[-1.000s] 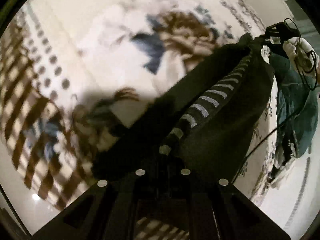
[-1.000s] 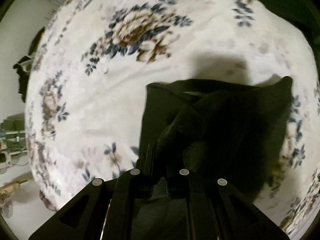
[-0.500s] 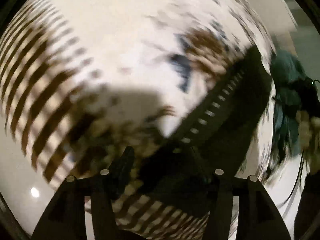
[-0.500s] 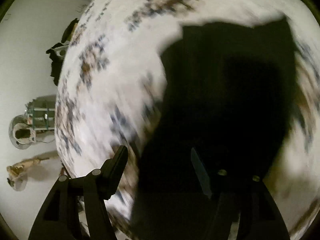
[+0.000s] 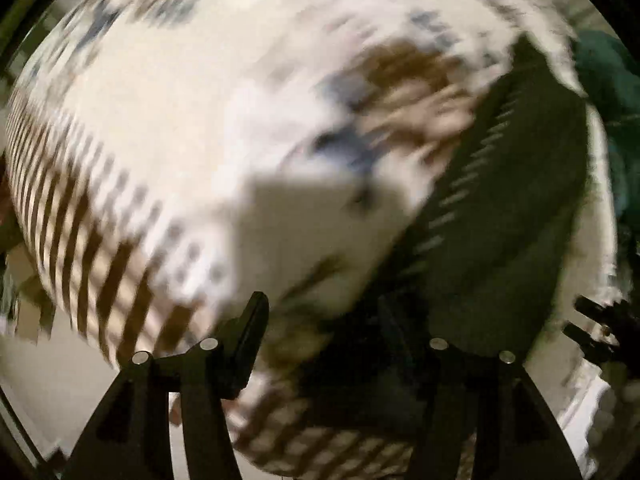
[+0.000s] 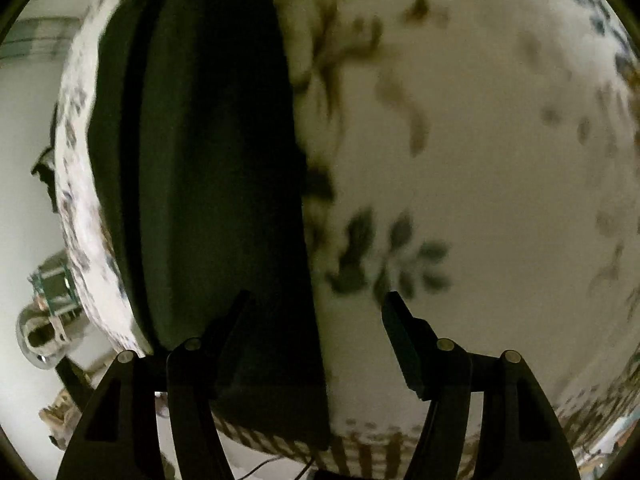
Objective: Fold small clothes
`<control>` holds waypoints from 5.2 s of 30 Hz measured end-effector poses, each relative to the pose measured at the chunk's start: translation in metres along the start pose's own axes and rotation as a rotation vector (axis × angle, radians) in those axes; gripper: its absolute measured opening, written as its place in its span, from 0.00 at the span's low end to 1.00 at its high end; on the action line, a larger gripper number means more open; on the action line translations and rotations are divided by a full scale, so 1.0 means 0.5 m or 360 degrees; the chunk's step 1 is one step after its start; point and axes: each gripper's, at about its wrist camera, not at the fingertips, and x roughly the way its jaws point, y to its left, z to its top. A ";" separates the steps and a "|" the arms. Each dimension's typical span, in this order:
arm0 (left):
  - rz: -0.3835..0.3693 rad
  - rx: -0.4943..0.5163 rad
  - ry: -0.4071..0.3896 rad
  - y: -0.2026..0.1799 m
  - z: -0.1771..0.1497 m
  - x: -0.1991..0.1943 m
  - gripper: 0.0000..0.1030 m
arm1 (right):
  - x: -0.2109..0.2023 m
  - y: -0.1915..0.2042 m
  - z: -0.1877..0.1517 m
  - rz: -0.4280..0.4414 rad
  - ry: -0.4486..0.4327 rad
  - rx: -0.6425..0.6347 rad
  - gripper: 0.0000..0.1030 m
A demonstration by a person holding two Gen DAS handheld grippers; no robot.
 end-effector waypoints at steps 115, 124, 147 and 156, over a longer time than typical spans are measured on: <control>-0.0524 0.0420 0.0232 -0.092 -0.104 0.090 0.08 | 0.212 -0.017 -0.278 0.0639 0.0126 0.0246 0.13; -0.0850 0.0196 0.0168 -0.121 -0.068 -0.013 0.08 | 0.082 0.024 -0.291 0.0797 -0.0011 0.0192 0.12; -0.1104 0.0284 -0.0042 -0.506 0.542 0.080 0.08 | -0.184 0.148 0.341 0.0829 -0.0622 0.0113 0.11; -0.0986 0.0280 0.0184 -0.627 0.752 0.224 0.23 | -0.177 0.177 0.675 0.0707 -0.0672 0.0318 0.16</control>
